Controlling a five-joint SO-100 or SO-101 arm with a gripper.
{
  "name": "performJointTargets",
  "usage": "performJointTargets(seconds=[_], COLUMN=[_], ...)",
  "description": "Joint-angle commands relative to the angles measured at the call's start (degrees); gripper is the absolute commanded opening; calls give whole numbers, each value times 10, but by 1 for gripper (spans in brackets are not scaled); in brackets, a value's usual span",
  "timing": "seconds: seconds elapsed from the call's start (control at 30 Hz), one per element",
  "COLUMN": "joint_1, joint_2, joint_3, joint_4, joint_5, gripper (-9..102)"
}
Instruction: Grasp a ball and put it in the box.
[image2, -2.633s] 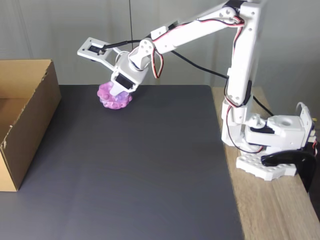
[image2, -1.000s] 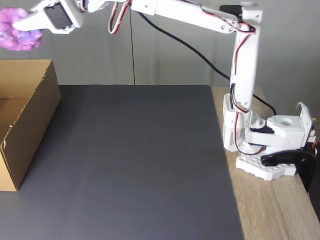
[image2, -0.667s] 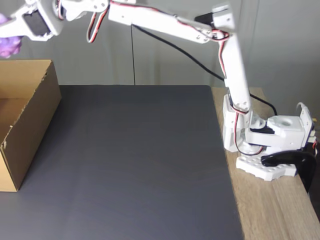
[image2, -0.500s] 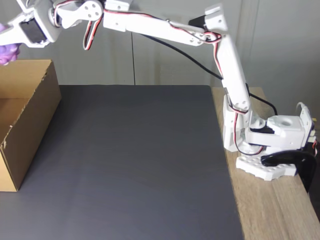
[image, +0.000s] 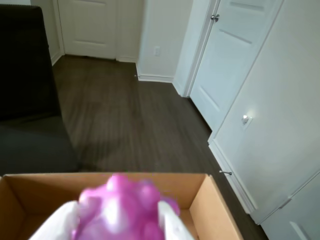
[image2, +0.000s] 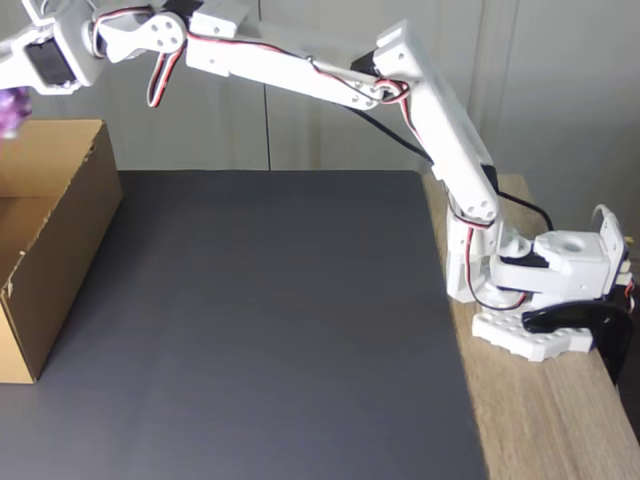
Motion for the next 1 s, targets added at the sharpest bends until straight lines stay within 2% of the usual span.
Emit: performJointTargets(seconds=[0.0,0.2,0.43,0.7,0.97], joint_1=[-1,0,1,4,0], joint_2=[5,-4,4,55,114], joint_3=[-32,-34,-34,-33,-26], joint_4=[-16,-34,-16,128,303], joint_5=[3,-1,-3,-17,9], gripper=[22,31,27,1,0])
